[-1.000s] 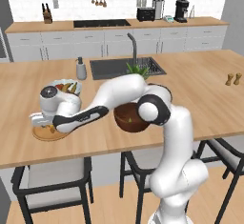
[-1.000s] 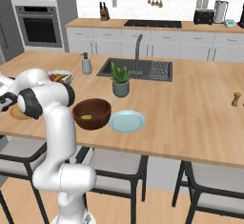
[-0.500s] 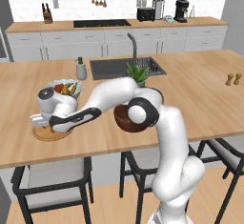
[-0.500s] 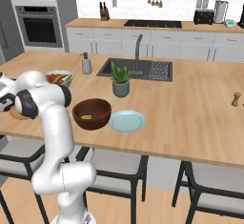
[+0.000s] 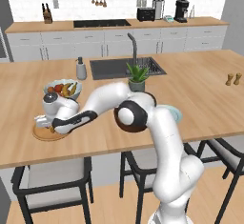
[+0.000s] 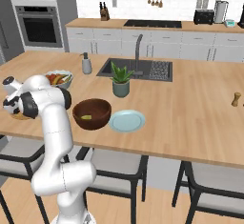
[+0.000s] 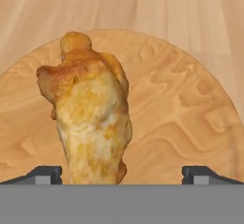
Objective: Pick the chicken drumstick and lemon wedge from their plates and place them in the bowl. Then put the bowl in the fridge.
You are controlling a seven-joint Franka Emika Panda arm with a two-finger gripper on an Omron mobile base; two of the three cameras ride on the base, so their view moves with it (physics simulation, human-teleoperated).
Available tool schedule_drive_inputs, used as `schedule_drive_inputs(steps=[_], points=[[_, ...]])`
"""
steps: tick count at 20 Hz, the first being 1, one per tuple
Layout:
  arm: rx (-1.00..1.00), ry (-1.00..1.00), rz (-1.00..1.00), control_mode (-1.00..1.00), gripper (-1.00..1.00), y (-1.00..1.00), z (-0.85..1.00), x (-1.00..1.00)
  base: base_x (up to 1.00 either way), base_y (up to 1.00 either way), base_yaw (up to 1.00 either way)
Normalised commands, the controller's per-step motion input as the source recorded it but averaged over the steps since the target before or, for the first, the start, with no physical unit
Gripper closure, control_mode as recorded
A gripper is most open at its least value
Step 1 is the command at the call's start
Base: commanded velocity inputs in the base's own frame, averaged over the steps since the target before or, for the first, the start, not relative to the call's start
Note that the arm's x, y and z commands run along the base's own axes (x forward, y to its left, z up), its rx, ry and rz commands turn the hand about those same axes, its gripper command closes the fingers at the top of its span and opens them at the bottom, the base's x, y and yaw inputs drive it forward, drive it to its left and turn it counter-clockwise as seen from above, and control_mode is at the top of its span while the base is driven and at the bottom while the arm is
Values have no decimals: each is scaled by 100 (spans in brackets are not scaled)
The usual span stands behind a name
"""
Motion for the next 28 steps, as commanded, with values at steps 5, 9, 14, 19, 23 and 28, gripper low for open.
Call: schedule_drive_inputs(steps=[5, 9, 14, 19, 23, 28], points=[[0, 0, 0, -100, -100, 15, -26, 32, 0, 0, 0], [0, 0, 0, -100, -100, 8, -31, 7, 0, 0, 0], [0, 0, 0, -100, 100, -8, -20, -2, 0, 0, 0], [8, 0, 0, -100, 100, -45, 25, -36, 0, 0, 0], [13, 0, 0, -100, 100, -84, 94, -48, 0, 0, 0], [11, -1, 1, -100, 100, -97, 97, -78, 0, 0, 0]])
